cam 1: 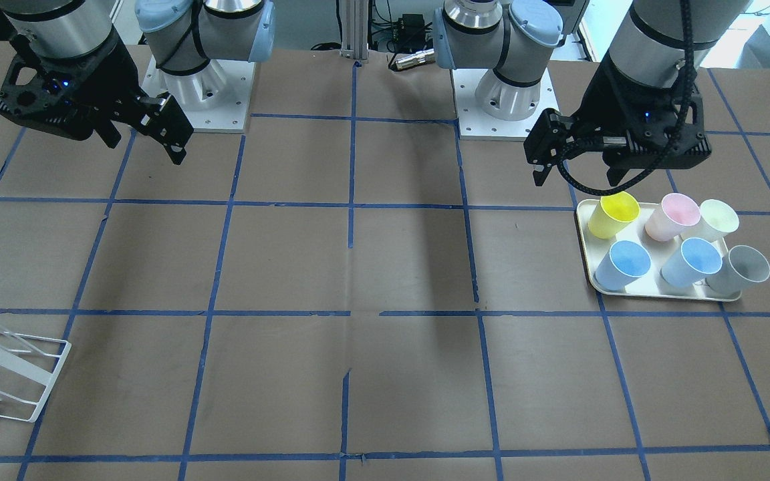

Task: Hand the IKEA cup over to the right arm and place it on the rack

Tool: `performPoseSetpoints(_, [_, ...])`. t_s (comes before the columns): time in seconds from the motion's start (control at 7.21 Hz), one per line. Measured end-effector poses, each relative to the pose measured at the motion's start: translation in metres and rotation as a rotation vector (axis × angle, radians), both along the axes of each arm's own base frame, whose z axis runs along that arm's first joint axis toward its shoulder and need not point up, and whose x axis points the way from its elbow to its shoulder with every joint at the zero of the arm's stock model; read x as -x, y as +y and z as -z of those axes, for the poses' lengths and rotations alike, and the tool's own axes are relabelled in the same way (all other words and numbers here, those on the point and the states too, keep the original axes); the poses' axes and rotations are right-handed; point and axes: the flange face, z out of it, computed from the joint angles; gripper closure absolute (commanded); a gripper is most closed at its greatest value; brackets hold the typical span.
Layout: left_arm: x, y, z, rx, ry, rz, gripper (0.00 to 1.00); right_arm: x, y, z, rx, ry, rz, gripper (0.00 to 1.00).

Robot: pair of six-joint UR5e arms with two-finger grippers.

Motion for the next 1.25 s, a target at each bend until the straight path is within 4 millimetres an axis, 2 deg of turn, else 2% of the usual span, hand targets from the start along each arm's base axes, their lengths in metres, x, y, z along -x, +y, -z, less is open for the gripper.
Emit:
performPoseSetpoints(0.42, [0.000,0.000,-0.001,0.001,-0.001,0.003,0.00,0.001,0.000,0.000,-0.001,-0.001,0.000,0.00])
performPoseSetpoints(0.83, [-0.003,0.017,0.003,-0.060,0.008,0.019,0.00,0.001,0.000,0.000,0.002,0.007,-0.001,0.00])
performPoseSetpoints(0.97, [-0.013,0.023,0.007,-0.080,0.015,0.051,0.00,0.001,0.000,-0.001,0.005,0.006,-0.001,0.00])
performPoseSetpoints(1.11, [-0.034,0.027,0.020,-0.110,0.026,0.095,0.00,0.000,0.000,-0.001,0.006,0.004,-0.001,0.00])
performPoseSetpoints(1.25, [-0.070,0.030,0.043,-0.143,0.046,0.134,0.00,0.000,0.000,-0.001,0.006,0.005,-0.001,0.00])
